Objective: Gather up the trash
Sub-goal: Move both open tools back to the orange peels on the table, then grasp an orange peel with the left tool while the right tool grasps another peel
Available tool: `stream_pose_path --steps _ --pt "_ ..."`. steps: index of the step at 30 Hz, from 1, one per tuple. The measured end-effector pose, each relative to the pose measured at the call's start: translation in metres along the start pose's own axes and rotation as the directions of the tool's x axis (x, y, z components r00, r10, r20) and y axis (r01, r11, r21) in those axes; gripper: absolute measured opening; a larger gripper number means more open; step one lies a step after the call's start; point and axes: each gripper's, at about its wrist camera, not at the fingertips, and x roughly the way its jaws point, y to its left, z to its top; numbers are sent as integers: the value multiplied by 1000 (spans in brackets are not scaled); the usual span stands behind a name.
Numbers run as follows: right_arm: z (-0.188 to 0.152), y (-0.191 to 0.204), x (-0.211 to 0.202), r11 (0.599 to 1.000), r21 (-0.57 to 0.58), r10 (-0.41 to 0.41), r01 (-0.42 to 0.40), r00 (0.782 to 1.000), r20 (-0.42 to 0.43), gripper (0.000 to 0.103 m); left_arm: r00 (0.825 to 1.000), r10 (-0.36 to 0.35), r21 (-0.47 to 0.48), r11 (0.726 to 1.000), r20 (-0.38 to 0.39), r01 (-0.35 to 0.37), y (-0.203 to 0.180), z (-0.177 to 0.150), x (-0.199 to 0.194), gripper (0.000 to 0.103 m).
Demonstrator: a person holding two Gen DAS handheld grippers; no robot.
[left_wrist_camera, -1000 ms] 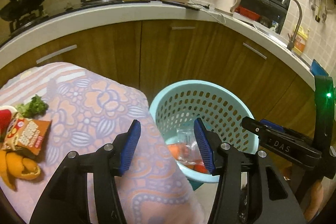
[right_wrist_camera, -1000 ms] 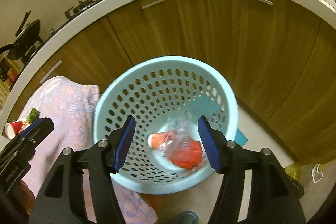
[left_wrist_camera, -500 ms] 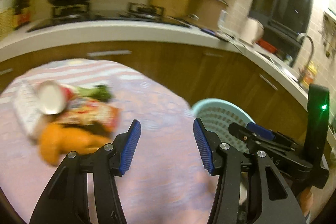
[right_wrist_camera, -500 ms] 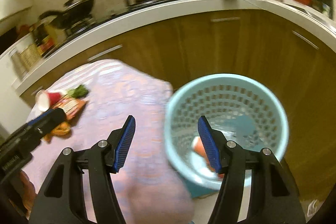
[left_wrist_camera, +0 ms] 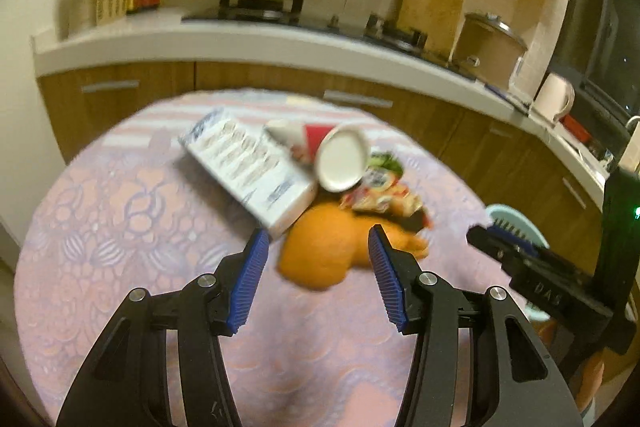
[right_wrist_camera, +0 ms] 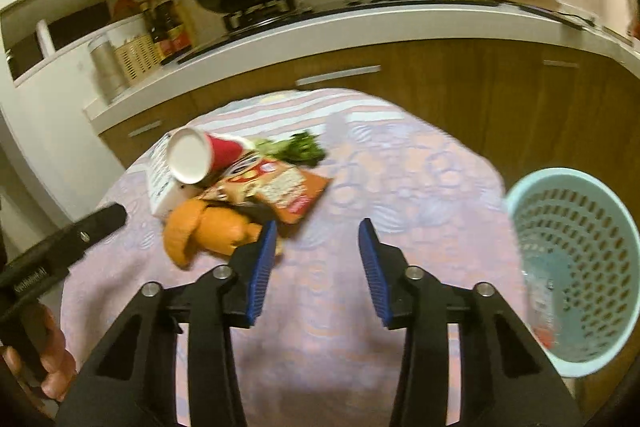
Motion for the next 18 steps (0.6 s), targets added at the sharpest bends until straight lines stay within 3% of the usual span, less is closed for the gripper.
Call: stream_pose_path --steps 8,15,18 --pt "-11 14 22 999 -29 23 -24 998 -57 36 994 -62 2 998 -95 62 13 -3 39 50" --pt "-8 10 31 999 -10 45 -46 995 -94 36 986 -101 1 995 -131 102 10 1 61 50" --pt "-5 15 36 999 -26 45 -48 993 -106 36 986 -103 2 995 -132 104 9 -1 61 45"
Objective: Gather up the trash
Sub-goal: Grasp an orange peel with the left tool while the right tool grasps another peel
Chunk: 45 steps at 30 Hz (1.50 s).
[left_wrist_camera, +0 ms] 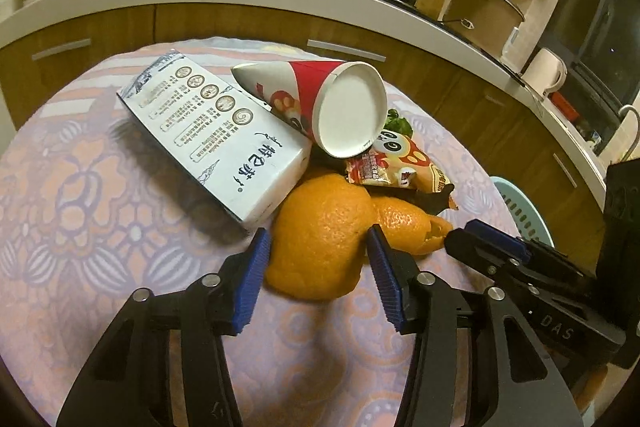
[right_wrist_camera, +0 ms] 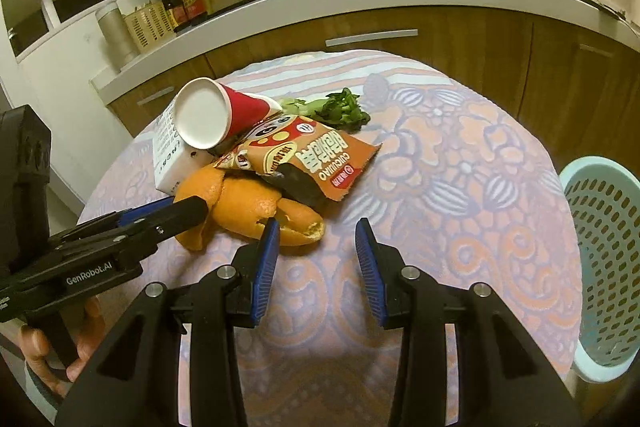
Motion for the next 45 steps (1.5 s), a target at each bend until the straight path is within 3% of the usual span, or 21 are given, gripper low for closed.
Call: stream_pose_path --steps 4,7,9,12,20,24,26,29,31,40,45 --pt "2 3 6 1000 1 19 -19 1000 -18 36 1000 -23 -5 1000 -1 23 2 -7 -7 30" --pt "2 6 12 997 -2 73 -73 996 -56 36 1000 -24 -12 1000 5 24 3 -14 -17 25" --pt "-2 14 12 998 -27 61 -63 996 -60 33 1000 -21 -27 999 17 21 7 -20 -29 24" --pt "-7 31 4 995 -79 57 -60 998 -39 20 999 -34 -60 998 36 37 17 -29 -46 24" --pt "-25 64 -13 987 -121 95 -101 994 -54 19 997 0 -133 991 82 11 46 -43 -73 24" --pt "-29 65 -18 992 -92 79 -85 994 -69 20 996 13 -148 989 93 0 53 -48 -75 24" --pt "-31 64 -19 992 -51 109 -113 991 -78 20 995 27 -136 991 98 -14 51 -50 -74 24" --pt "-32 68 -14 994 -12 104 -105 991 -86 33 995 34 -128 992 99 -22 52 -53 -72 24" --pt "-33 74 -9 997 10 82 -82 993 -87 63 994 36 -131 991 102 -22 53 -54 -71 24" --pt "-16 84 25 984 138 -93 108 989 -115 65 985 25 -175 985 171 5 65 -58 -85 24" --pt "-8 95 40 958 144 -235 246 968 -92 67 982 20 -201 979 188 18 71 -59 -88 24"
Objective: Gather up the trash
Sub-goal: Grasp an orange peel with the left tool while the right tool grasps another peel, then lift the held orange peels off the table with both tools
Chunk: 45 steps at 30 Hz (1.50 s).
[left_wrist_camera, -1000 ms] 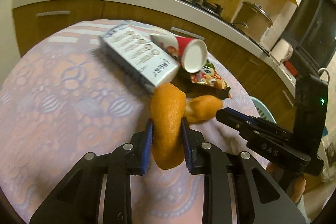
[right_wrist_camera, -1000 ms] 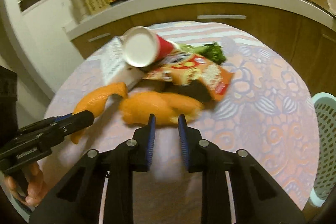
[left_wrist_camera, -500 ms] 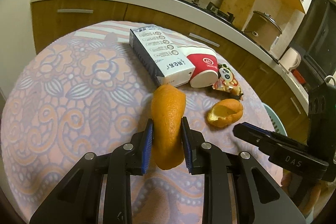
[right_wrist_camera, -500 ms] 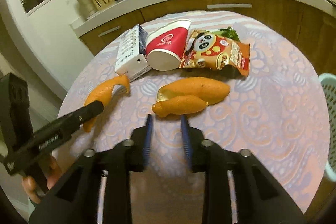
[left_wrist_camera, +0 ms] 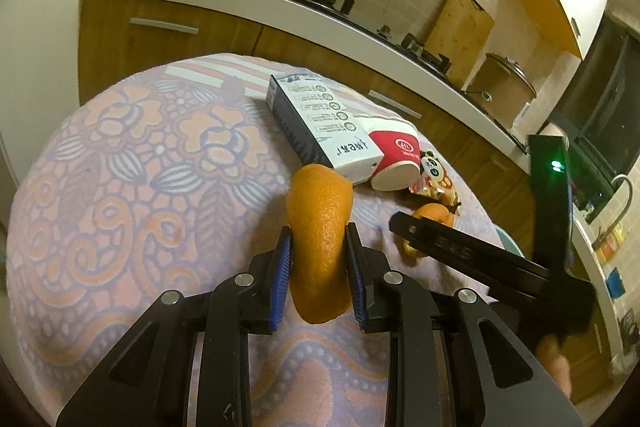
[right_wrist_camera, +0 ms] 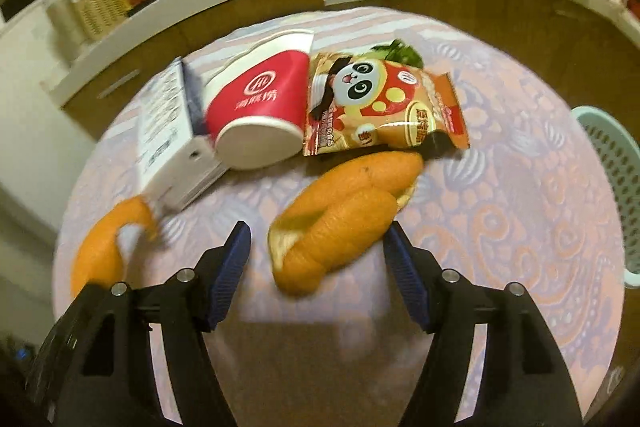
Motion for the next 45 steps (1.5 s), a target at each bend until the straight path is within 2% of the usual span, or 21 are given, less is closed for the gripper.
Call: stream_pose_path --steps 3,5,6,10,12,16,19,22,24,26,28,32,36,38,39,40,42,45 --pt "2 4 4 998 -4 -64 64 998 17 68 1000 -14 -10 1000 -7 14 2 0 1 24" --pt "1 6 6 994 -38 -98 99 995 22 60 1000 -20 -12 1000 -11 20 3 -1 1 24" --pt "0 4 5 992 -49 -111 113 993 27 52 1000 -23 -11 1000 -12 23 3 -1 1 25" --pt "-4 -16 -12 998 -66 7 -4 999 38 31 999 -25 12 1000 -21 25 -2 -1 3 25" --pt "-9 -26 -22 993 -108 56 -51 997 44 30 1000 -23 32 999 -20 24 -7 -1 3 25" --pt "-24 -42 -37 958 -238 166 -159 986 11 29 999 -18 59 998 -26 20 -17 -3 3 25" --pt "-32 -51 -45 925 -323 199 -200 979 -36 30 998 -48 52 997 -50 51 -23 -7 5 25" --pt "-37 -63 -47 908 -356 205 -220 975 -82 32 997 -45 72 996 -63 50 -32 -11 8 25" --pt "-41 -70 -49 917 -341 190 -206 979 -79 34 997 -43 86 995 -71 49 -37 -14 11 25" --pt "-40 -82 -50 929 -288 213 -232 972 -95 41 997 -38 94 995 -74 45 -40 -14 12 25" --pt "-39 -90 -49 944 -246 202 -219 975 -95 58 996 -33 101 994 -77 41 -41 -15 13 25" --pt "-37 -89 -42 951 -165 247 -263 963 -113 59 996 -29 101 994 -85 38 -42 -14 16 25" --pt "-40 -75 -42 982 -101 154 -161 986 -70 61 996 -39 106 993 -85 48 -46 -14 17 25" --pt "-43 -70 -42 988 -102 113 -118 992 -52 59 995 -43 111 992 -86 52 -51 -15 16 25" --pt "-46 -66 -43 990 -121 61 -65 998 -33 48 995 -45 117 992 -86 55 -54 -15 16 25" --pt "-47 -64 -43 990 -134 46 -49 999 -24 39 995 -47 121 991 -84 57 -56 -15 15 25" --pt "-48 -67 -48 988 -134 80 -82 997 -17 32 995 -53 128 990 -79 63 -60 -15 13 25" --pt "-47 -77 -58 988 -123 96 -95 995 5 28 995 -72 135 987 -73 81 -69 -13 10 25"
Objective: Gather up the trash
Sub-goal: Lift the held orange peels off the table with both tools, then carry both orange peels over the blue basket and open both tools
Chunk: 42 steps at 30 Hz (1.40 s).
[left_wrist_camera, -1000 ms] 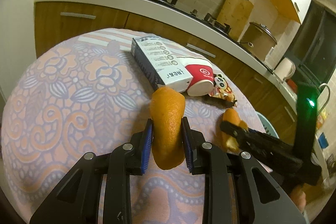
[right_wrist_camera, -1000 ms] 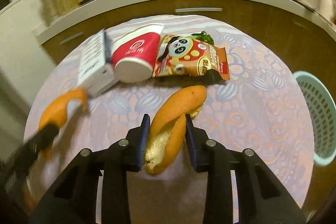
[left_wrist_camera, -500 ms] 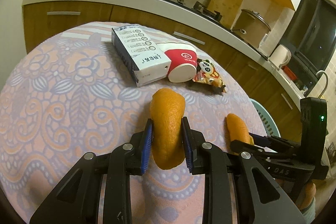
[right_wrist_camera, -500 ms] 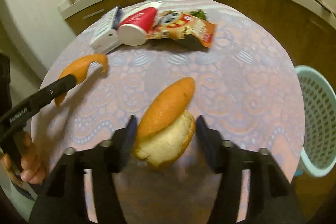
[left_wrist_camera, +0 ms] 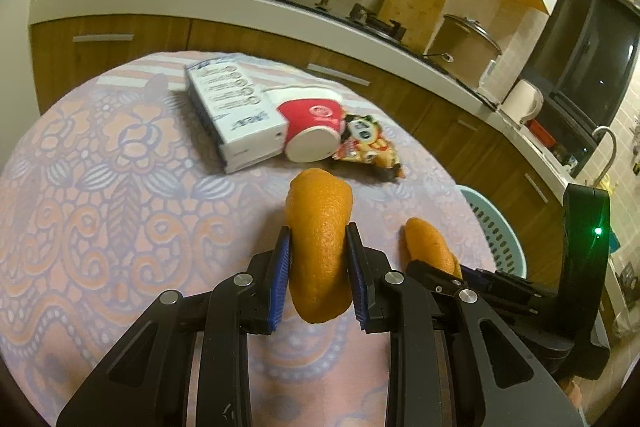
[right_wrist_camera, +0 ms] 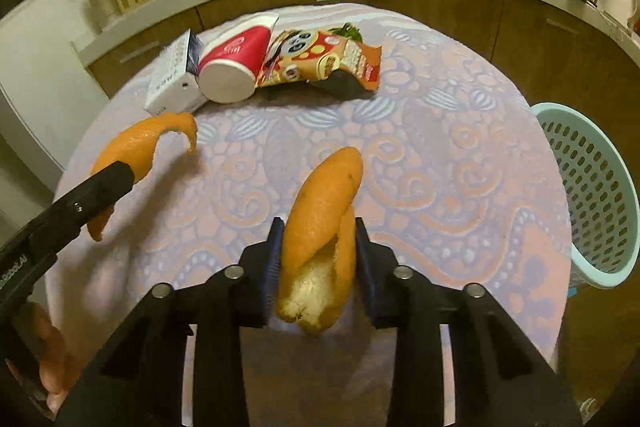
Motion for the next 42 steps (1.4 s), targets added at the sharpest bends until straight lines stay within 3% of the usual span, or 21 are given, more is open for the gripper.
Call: stream_pose_path --steps 11,22,31,42 --pt "23 -67 -54 998 51 -50 43 989 139 28 994 -106 90 990 0 105 -68 15 16 25" --pt "30 -147 -90 981 117 -178 155 959 223 28 977 -207 237 947 -58 215 -172 30 60 25" --pt "21 -216 -86 952 244 -237 187 952 195 28 961 -229 303 915 -158 268 -234 17 119 25" --pt "12 -290 -47 901 395 -224 178 972 72 31 933 -211 303 905 -293 300 -271 0 186 27"
